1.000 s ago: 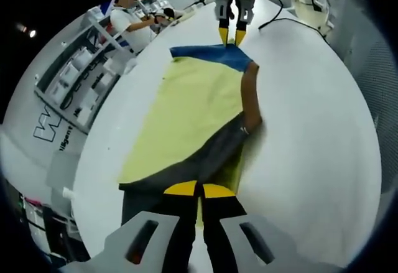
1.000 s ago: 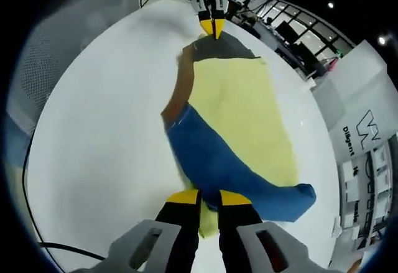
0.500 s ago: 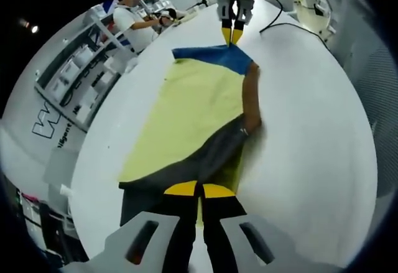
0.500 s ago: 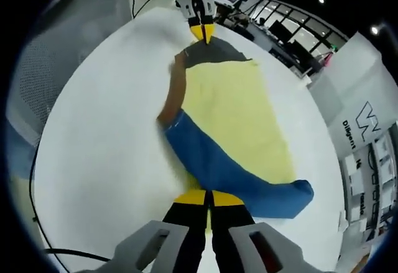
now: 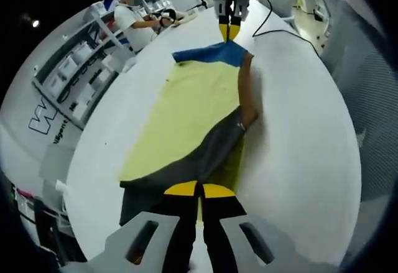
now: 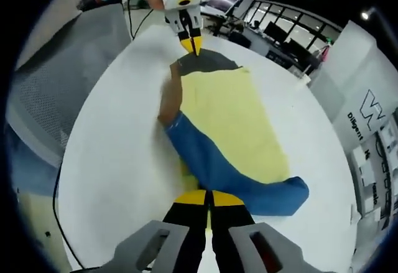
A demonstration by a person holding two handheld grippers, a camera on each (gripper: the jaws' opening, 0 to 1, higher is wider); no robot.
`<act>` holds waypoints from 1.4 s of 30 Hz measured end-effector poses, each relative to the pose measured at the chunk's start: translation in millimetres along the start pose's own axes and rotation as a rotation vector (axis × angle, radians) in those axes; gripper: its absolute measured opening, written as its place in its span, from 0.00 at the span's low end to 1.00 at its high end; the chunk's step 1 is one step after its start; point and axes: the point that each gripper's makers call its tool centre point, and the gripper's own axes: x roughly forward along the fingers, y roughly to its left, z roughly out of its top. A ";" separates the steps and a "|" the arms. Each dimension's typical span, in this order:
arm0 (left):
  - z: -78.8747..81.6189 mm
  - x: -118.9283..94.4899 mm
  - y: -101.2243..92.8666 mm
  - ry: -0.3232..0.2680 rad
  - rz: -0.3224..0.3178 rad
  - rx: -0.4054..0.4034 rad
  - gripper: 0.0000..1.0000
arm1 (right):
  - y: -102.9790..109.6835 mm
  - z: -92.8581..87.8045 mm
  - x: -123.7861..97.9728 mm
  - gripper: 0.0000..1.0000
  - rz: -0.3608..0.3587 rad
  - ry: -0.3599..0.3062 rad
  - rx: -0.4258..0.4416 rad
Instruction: Fold the garment on the visible template until the final outline fits inside the template.
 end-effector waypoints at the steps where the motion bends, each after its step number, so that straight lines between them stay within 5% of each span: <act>1: 0.4 -2.8 -2.5 -0.003 -0.004 -0.008 0.01 | 3.0 1.8 -2.5 0.00 0.006 -0.006 0.007; 27: 27.8 -67.7 -55.0 -0.068 -0.027 -0.061 0.01 | 66.3 23.3 -53.5 0.00 0.042 -0.029 0.019; 35: 35.4 -84.5 -55.9 -0.086 -0.001 -0.064 0.01 | 67.8 33.3 -68.9 0.00 0.015 -0.044 0.013; 42: 49.0 -89.5 -37.5 -0.108 0.036 -0.060 0.01 | 46.8 38.8 -74.8 0.00 -0.046 -0.064 0.034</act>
